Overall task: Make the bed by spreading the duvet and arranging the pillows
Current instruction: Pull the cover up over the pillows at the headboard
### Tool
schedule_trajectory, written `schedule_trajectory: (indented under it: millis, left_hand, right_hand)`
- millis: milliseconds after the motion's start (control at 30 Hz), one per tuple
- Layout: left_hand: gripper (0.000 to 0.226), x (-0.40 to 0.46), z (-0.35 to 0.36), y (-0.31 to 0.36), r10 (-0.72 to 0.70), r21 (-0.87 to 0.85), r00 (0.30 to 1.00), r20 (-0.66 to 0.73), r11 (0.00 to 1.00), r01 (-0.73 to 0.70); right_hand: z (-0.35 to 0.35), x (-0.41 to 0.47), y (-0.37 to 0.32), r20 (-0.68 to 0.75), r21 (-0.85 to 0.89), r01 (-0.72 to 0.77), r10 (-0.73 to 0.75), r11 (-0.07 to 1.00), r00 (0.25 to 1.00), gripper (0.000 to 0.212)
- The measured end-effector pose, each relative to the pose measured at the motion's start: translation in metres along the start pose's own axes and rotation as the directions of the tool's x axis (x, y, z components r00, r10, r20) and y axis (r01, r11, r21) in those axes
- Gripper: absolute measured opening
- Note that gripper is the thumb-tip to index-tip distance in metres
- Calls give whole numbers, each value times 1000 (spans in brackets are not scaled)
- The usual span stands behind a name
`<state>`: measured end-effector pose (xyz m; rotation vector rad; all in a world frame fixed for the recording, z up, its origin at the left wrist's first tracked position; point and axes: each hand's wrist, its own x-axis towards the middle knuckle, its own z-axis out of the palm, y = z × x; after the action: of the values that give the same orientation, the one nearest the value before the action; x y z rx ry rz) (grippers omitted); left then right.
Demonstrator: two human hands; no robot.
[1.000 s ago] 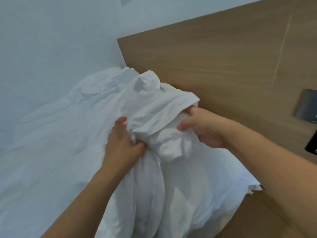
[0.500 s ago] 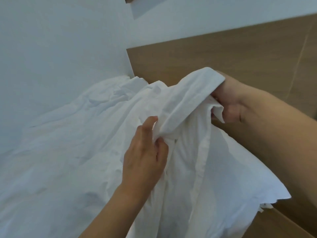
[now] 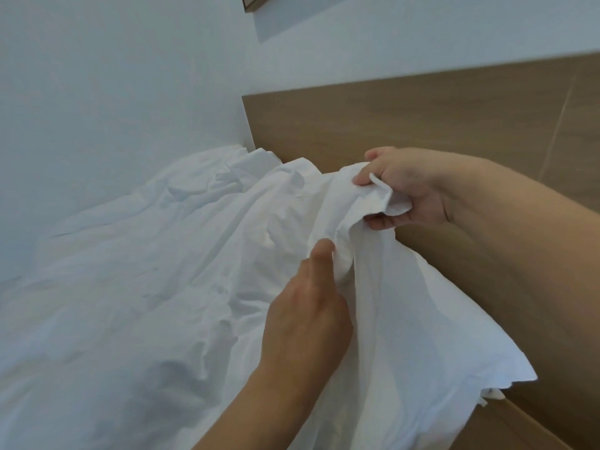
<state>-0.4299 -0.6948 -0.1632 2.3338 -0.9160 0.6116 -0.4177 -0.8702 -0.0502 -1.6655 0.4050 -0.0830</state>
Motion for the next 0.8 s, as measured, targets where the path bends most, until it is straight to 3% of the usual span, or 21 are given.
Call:
schedule_trajectory:
  millis: [67,233,367,467,567,667,733,800]
  left_hand:
    - [38,-6,2,5,59,-4,998,-24,998,-60]
    - [67,-17,20,8,16,276,999,-43,961,-4]
    - [78,-10,26,-11,-146,403,988,50,908,114]
    - [55,-4,16,-20,-353,386,930,99,875,291]
    - [28,-4,7,-29,-540,329,799,264,829,452]
    - [34,18,-24,-50,-581,373,743,332,805,462]
    - [42,58,-65,-62,-523,381,806,278,830,408]
    - [38,99,-119,-58,-329,387,943,42,876,288]
  right_hand:
    - [6,4,2,-83,10,26,-25,1000,996,18]
    - [21,6,1,-121,78,146,-136,986,983,33]
    - [36,5,1,-127,162,221,-202,962,971,32]
    - [46,8,-6,-199,303,236,-181,923,963,31]
    - [59,9,-17,-259,416,231,-129,879,957,33]
    - [65,2,-38,-335,440,259,-111,860,936,35]
    - [55,-4,-63,-410,501,305,-89,810,908,31]
    - [38,-8,-89,-499,593,403,-74,697,863,26]
